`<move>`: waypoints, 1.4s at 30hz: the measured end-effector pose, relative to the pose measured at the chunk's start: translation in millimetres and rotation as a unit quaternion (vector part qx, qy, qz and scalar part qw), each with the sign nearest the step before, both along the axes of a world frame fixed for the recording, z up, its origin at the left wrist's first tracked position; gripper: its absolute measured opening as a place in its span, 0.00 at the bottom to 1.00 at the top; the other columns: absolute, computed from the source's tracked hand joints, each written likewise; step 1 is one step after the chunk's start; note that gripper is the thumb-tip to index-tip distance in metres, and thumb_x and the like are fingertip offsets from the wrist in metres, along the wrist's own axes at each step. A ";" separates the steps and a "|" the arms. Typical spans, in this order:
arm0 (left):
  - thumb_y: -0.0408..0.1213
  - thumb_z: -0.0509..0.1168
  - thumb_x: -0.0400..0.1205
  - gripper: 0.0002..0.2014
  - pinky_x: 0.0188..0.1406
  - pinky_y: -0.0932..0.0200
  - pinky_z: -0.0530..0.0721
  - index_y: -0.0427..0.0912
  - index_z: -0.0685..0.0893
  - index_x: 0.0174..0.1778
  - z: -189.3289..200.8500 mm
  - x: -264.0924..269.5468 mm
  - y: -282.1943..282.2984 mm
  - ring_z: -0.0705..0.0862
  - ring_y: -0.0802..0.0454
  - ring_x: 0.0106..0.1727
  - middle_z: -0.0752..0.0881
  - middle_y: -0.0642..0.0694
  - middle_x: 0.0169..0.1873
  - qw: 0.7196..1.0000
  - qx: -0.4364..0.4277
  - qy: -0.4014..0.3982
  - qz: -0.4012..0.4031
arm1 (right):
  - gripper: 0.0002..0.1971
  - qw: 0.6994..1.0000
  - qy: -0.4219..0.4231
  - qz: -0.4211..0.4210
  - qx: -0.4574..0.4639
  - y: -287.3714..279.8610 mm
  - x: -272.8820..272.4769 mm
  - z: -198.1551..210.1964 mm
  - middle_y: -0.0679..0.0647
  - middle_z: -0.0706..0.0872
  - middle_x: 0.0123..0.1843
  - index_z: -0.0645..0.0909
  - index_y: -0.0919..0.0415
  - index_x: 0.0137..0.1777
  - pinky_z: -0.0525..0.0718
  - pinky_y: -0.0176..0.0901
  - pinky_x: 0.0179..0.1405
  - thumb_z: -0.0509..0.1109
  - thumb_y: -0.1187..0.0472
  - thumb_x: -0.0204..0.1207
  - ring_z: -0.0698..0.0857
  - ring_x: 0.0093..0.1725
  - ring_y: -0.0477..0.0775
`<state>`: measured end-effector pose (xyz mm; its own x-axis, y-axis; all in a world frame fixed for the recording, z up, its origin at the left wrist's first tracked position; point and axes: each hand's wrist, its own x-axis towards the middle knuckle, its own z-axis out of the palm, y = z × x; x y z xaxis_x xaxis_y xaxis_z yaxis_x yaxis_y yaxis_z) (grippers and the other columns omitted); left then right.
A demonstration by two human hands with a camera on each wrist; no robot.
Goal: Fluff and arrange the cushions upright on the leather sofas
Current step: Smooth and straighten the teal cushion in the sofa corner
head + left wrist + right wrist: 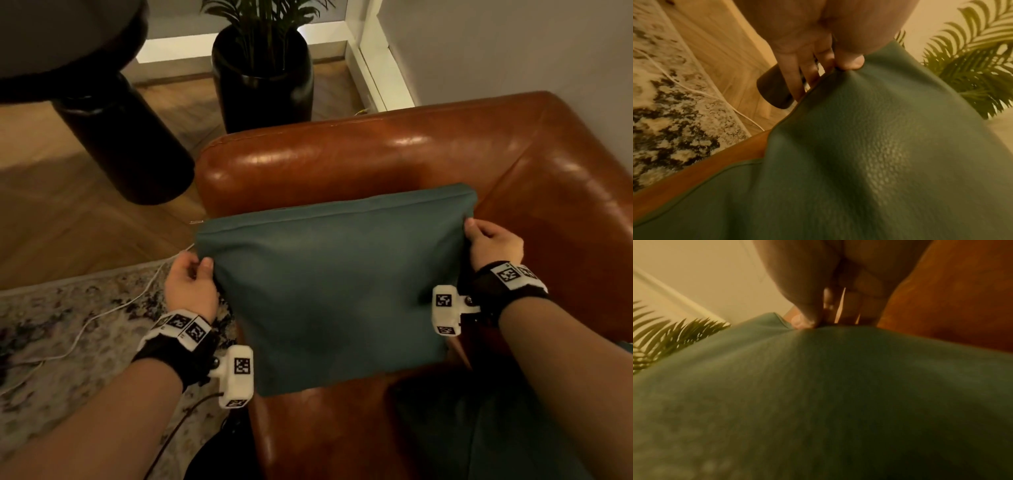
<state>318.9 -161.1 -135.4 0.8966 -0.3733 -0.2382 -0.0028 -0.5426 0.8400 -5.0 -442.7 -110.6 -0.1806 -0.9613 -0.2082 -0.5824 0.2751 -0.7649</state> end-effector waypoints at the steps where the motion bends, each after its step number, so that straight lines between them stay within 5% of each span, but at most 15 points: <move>1: 0.36 0.61 0.87 0.07 0.46 0.53 0.71 0.38 0.76 0.44 1.5 -1.1 0.6 0.77 0.45 0.42 0.81 0.39 0.39 1.000 0.010 -0.014 0.001 | 0.15 1.000 -0.004 0.002 -0.007 1.6 0.3 0.9 0.52 0.90 0.58 0.88 0.53 0.61 0.77 0.40 0.55 0.72 0.49 0.79 0.84 0.55 0.51; 5: 0.44 0.62 0.86 0.06 0.51 0.50 0.82 0.49 0.82 0.48 14.7 -1.7 9.4 0.85 0.43 0.44 0.86 0.46 0.40 0.997 0.033 -0.060 -0.045 | 0.15 1.000 -0.022 0.015 -0.008 3.6 0.0 -0.9 0.50 0.89 0.55 0.88 0.54 0.61 0.77 0.40 0.57 0.72 0.50 0.78 0.84 0.56 0.50; 9: 0.59 0.58 0.79 0.14 0.48 0.33 0.88 0.52 0.78 0.44 -0.2 14.5 24.5 0.88 0.38 0.42 0.89 0.43 0.38 0.995 0.040 -0.041 -0.078 | 0.11 0.999 -0.050 0.003 -0.007 -2.8 -4.6 2.8 0.46 0.91 0.49 0.91 0.50 0.53 0.86 0.52 0.62 0.75 0.48 0.74 0.89 0.53 0.52; 13: 0.58 0.57 0.80 0.14 0.56 0.35 0.85 0.51 0.76 0.45 -3.1 7.1 14.4 0.87 0.36 0.49 0.88 0.39 0.47 0.997 0.035 -0.002 -0.064 | 0.09 0.991 -0.122 -0.055 -0.014 -9.0 -11.0 10.5 0.52 0.92 0.49 0.87 0.51 0.47 0.90 0.46 0.46 0.66 0.53 0.84 0.92 0.48 0.51; 15: 0.50 0.56 0.88 0.15 0.68 0.43 0.79 0.46 0.80 0.61 1.7 -8.5 12.2 0.83 0.41 0.63 0.85 0.40 0.62 0.998 0.022 0.025 -0.057 | 0.11 0.992 -0.123 -0.041 0.008 -4.9 -14.2 12.4 0.51 0.92 0.51 0.86 0.52 0.51 0.89 0.46 0.44 0.63 0.52 0.85 0.91 0.49 0.49; 17: 0.50 0.51 0.90 0.22 0.78 0.44 0.70 0.45 0.73 0.77 1.2 -26.6 14.9 0.75 0.43 0.76 0.78 0.43 0.75 0.996 0.008 0.060 -0.071 | 0.15 0.995 -0.091 0.026 0.040 6.3 -15.5 6.2 0.49 0.89 0.52 0.86 0.57 0.61 0.85 0.49 0.55 0.62 0.50 0.85 0.86 0.53 0.50; 19: 0.47 0.50 0.91 0.24 0.80 0.51 0.64 0.44 0.67 0.82 -4.6 -39.3 19.0 0.69 0.43 0.81 0.73 0.45 0.79 0.994 0.016 0.082 -0.070 | 0.20 0.993 -0.041 0.078 0.083 21.4 -12.9 -3.3 0.49 0.87 0.57 0.85 0.56 0.65 0.80 0.47 0.64 0.64 0.45 0.83 0.84 0.58 0.51; 24: 0.36 0.58 0.88 0.14 0.67 0.44 0.76 0.38 0.80 0.67 -8.5 -31.3 6.3 0.82 0.35 0.67 0.85 0.34 0.64 0.998 0.046 0.046 -0.020 | 0.20 0.993 -0.061 -0.007 0.103 24.7 -8.3 -9.6 0.49 0.90 0.59 0.88 0.52 0.62 0.81 0.52 0.69 0.76 0.45 0.73 0.86 0.59 0.53; 28: 0.37 0.60 0.88 0.14 0.59 0.51 0.75 0.32 0.81 0.64 0.5 -27.7 1.0 0.82 0.34 0.63 0.85 0.31 0.58 0.998 0.056 0.030 0.002 | 0.19 0.994 -0.077 -0.035 0.073 23.8 -6.7 -7.9 0.49 0.89 0.59 0.88 0.52 0.62 0.80 0.48 0.68 0.77 0.47 0.73 0.85 0.60 0.52; 30: 0.43 0.61 0.87 0.15 0.59 0.54 0.74 0.36 0.80 0.63 -5.1 -28.7 8.9 0.83 0.38 0.61 0.84 0.38 0.54 0.998 0.043 0.042 -0.002 | 0.16 0.993 -0.100 -0.025 0.061 29.8 -6.8 -6.1 0.46 0.88 0.58 0.87 0.53 0.63 0.80 0.43 0.63 0.72 0.48 0.78 0.85 0.58 0.48; 33: 0.66 0.58 0.81 0.29 0.75 0.41 0.75 0.53 0.76 0.72 -34.8 -32.1 35.9 0.80 0.43 0.70 0.82 0.49 0.68 0.991 0.009 0.120 -0.053 | 0.14 0.977 -0.164 -0.024 0.136 41.0 -17.0 -8.6 0.44 0.87 0.58 0.85 0.47 0.63 0.78 0.47 0.62 0.62 0.48 0.85 0.84 0.57 0.48; 35: 0.57 0.57 0.86 0.26 0.80 0.40 0.70 0.52 0.71 0.79 -44.3 -46.2 44.6 0.74 0.46 0.76 0.76 0.49 0.75 0.981 0.006 0.184 -0.067 | 0.12 0.953 -0.221 -0.025 0.206 50.4 -24.0 -14.6 0.49 0.89 0.60 0.86 0.45 0.61 0.81 0.57 0.64 0.66 0.48 0.82 0.85 0.60 0.56; 37: 0.38 0.58 0.89 0.20 0.78 0.44 0.71 0.47 0.72 0.78 -45.1 -61.0 41.4 0.75 0.49 0.73 0.78 0.50 0.70 0.979 0.021 0.185 -0.080 | 0.12 0.949 -0.216 -0.013 0.230 57.6 -25.0 -20.4 0.50 0.89 0.58 0.87 0.47 0.61 0.83 0.52 0.57 0.69 0.51 0.81 0.86 0.58 0.56; 40: 0.29 0.62 0.85 0.10 0.70 0.37 0.79 0.52 0.80 0.49 -45.5 -64.1 26.7 0.83 0.42 0.60 0.85 0.45 0.52 0.989 0.042 0.139 -0.029 | 0.12 0.977 -0.130 -0.031 0.169 55.6 -26.5 -24.5 0.49 0.88 0.56 0.86 0.51 0.63 0.83 0.51 0.61 0.70 0.54 0.81 0.85 0.58 0.55; 42: 0.30 0.65 0.83 0.11 0.64 0.35 0.82 0.51 0.77 0.41 -46.1 -55.6 19.0 0.85 0.41 0.53 0.86 0.44 0.43 0.992 0.044 0.115 -0.015 | 0.12 0.986 -0.095 -0.045 0.128 47.2 -30.0 -23.4 0.48 0.89 0.54 0.88 0.50 0.60 0.82 0.51 0.65 0.73 0.52 0.78 0.86 0.58 0.55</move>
<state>263.3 -142.1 -181.5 0.8038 -0.3685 -0.4671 0.1651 -0.6162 0.7701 -35.0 -395.6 -134.0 -0.1979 -0.8545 -0.4802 -0.3999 0.5177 -0.7564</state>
